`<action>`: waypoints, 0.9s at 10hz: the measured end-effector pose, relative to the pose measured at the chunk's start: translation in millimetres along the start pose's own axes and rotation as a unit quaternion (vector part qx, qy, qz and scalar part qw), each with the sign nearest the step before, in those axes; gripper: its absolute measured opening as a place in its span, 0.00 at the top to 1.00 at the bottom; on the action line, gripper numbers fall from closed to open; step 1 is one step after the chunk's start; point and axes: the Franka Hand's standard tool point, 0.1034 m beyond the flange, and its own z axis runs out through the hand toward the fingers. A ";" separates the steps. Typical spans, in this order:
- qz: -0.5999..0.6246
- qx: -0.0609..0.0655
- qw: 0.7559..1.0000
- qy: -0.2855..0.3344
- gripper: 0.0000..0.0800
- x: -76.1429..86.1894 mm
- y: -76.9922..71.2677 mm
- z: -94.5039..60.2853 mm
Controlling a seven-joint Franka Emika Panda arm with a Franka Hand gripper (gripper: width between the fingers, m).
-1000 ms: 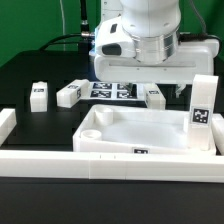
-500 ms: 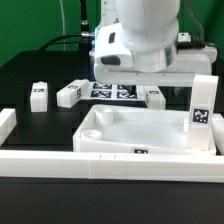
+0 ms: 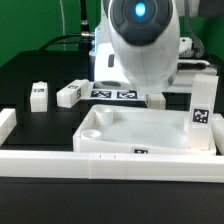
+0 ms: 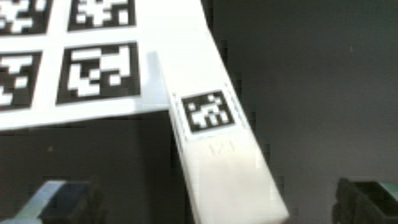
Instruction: Assemble desk
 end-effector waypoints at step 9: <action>-0.001 -0.005 1.000 0.003 0.19 16.6 -2.1 11.6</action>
Offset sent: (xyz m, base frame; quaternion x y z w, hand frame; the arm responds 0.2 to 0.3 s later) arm -0.0015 -0.0008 -0.0040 0.0005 0.0070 -0.0003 1.0000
